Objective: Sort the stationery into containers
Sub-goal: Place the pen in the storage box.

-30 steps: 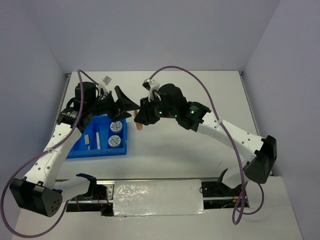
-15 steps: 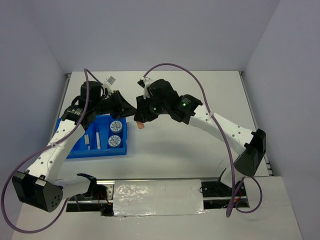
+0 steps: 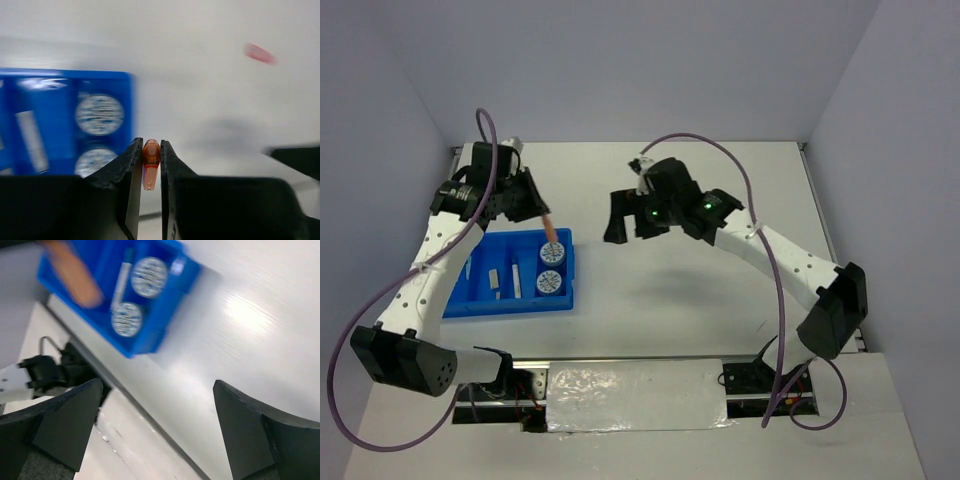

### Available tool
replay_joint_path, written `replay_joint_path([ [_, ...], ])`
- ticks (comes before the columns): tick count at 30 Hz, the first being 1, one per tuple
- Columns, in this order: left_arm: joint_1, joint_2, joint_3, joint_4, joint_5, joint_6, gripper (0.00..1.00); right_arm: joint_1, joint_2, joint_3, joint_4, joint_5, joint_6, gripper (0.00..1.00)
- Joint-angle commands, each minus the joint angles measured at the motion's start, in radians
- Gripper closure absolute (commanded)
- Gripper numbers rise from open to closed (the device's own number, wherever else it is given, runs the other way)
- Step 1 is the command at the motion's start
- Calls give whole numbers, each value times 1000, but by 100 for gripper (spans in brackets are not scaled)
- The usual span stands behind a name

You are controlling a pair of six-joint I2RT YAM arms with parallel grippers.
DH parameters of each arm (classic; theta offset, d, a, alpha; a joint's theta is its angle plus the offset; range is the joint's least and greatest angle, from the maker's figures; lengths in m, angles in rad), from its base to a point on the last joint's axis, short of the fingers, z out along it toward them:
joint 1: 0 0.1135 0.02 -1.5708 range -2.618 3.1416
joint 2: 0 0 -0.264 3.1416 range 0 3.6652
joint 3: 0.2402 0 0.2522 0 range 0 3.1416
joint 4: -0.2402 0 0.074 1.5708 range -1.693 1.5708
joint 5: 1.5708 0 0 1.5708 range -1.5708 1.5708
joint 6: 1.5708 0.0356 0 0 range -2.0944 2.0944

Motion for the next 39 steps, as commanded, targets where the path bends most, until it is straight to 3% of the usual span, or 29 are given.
replay_joint_path([
  [1, 91, 49, 24, -215, -464, 146, 100, -125, -142, -93, -18, 3, -35, 0],
  [6, 258, 159, 2, -315, -734, 145, 100, -244, -288, -176, -105, 19, -134, 0],
  [10, 309, 276, 44, -363, -966, 77, 100, -268, -327, -211, -158, 17, -178, 0],
  [14, 335, 391, 107, -386, -1067, 19, 100, -268, -344, -228, -165, -15, -186, 0],
  [21, 367, 508, 125, -403, -1072, -43, 99, -268, -330, -174, -199, -60, -201, 0],
  [22, 369, 511, 116, -385, -1072, -41, 94, -268, -327, -164, -208, -64, -206, 0],
  [26, 376, 542, 94, -394, -1089, -70, 45, -268, -308, -122, -219, -63, -220, 0],
  [28, 376, 528, 85, -386, -1067, -69, 36, -268, -287, -114, -225, -46, -223, 0],
  [29, 376, 505, 81, -369, -1058, -61, 26, -271, -275, -105, -228, -35, -221, 0],
  [31, 376, 488, 88, -375, -1054, -61, 1, -282, -212, -88, -254, -5, -197, 0],
  [36, 370, 421, 165, -420, -1006, -18, 1, -310, -48, 24, -294, 127, -197, 0],
  [39, 323, 287, 147, -348, -769, 58, 1, -378, 141, 163, -381, 210, -209, 0],
])
